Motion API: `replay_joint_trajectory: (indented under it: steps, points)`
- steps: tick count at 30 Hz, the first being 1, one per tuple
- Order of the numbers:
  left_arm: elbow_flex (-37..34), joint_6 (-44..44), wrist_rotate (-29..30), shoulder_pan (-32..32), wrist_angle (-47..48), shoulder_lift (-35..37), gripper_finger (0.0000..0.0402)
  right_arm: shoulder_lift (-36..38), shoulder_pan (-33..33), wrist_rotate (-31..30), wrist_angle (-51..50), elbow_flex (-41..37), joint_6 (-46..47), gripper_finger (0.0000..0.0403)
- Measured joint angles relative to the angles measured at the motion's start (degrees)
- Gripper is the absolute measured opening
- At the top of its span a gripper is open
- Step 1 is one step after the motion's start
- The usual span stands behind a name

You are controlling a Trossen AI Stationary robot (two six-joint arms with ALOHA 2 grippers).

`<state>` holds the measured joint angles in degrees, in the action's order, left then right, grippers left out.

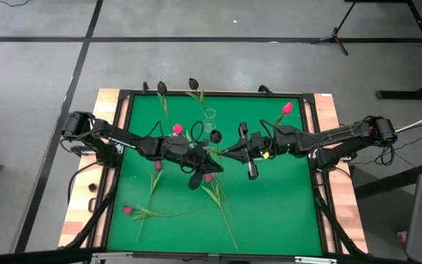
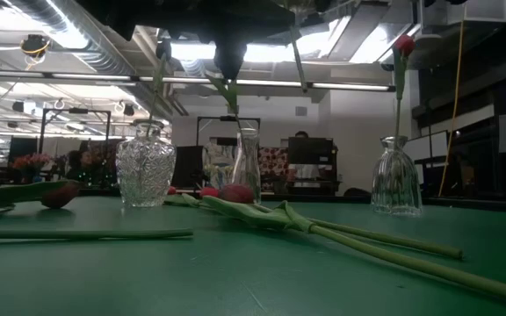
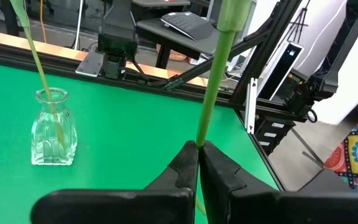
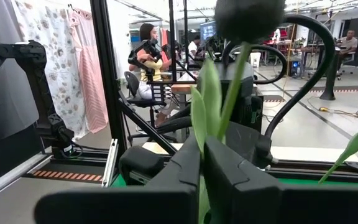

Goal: Sort flowers into vase by color
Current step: Put the black tulip into the top transparent vase

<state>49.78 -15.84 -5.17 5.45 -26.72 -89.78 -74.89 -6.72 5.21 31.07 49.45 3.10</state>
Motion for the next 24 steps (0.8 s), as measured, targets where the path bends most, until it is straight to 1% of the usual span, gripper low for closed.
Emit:
replay_joint_trajectory:
  steps: [11, 14, 17, 19, 22, 24]
  points:
    - [-0.02, 1.45, 0.09, -0.02, -1.28, 0.0, 0.0002, 0.0, 0.0, -0.72, -0.41, 0.0, -0.86, 0.0062]
    - [-0.02, 1.54, 0.11, 0.2, -1.7, 0.0, 0.0002, 0.0, 0.0, -0.59, -1.75, 0.0, -2.5, 0.0092]
    - [-0.02, 2.52, 0.57, 0.17, -1.68, 0.0, 0.0002, 0.26, 0.0, -0.57, -1.73, 0.0, -3.89, 0.0135]
    - [-0.02, 2.87, 2.07, 0.2, -1.65, 0.14, 0.0001, 0.93, -0.02, -0.97, -1.74, -0.02, -4.76, 0.0165]
    - [-0.07, 2.96, 4.02, 0.17, -1.84, 0.59, 0.0001, 3.14, -0.02, -1.57, -2.66, -0.02, -4.88, 0.0203]
    - [-0.07, 3.0, 4.66, 0.17, -1.88, 0.61, 0.0001, 4.89, -0.02, -1.75, -4.35, -0.02, -4.91, 0.0221]
